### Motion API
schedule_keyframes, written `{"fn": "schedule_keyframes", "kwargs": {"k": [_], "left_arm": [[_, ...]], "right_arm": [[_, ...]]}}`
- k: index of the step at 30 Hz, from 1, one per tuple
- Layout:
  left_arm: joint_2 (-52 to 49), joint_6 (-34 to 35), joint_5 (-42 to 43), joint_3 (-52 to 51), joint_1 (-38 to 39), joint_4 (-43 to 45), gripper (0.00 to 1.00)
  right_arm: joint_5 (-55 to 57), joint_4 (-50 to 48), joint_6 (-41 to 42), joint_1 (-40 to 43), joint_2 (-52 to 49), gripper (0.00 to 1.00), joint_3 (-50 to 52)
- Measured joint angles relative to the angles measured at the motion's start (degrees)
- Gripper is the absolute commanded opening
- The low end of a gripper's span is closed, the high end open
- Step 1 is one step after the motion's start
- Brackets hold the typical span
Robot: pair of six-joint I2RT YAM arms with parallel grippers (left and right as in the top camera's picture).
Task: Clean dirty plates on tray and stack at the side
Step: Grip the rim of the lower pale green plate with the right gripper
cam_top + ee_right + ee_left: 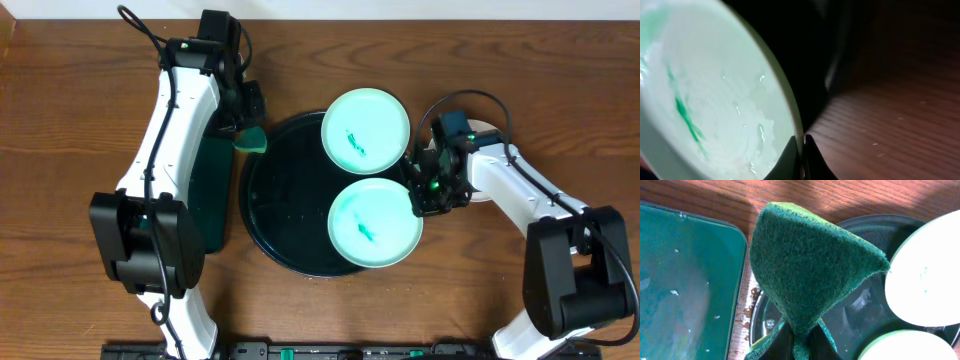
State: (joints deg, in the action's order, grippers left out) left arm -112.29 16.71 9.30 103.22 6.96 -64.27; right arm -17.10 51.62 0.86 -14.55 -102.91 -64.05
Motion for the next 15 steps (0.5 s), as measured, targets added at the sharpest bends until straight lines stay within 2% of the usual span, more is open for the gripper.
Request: {"fn": "schedule_keyframes", "kwargs": {"k": [3,6,9,15], "left_arm": [[0.00,0.00,0.00,-0.02,0.00,0.00,0.07],[0.00,0.00,0.00,-0.02,0.00,-0.02,0.07],[0.00,0.00,-0.02,-0.02,0.00,-0.79,0.07],[0.00,0.72,-1.40,-0.02,0.02,-4.28,0.07]], "right_arm": [[-1.05,0.79,1.75,-2.73,0.00,0.01,-2.89],[-1.62,-2.60,6.58,-6.56,0.00,0.01,-6.71],[-0.37,-11.41,17.22,-13.35,0.00,0.01,-9.11],[5.64,-14.64,27.82,-21.88,-4.24,0.01,-9.11]]}}
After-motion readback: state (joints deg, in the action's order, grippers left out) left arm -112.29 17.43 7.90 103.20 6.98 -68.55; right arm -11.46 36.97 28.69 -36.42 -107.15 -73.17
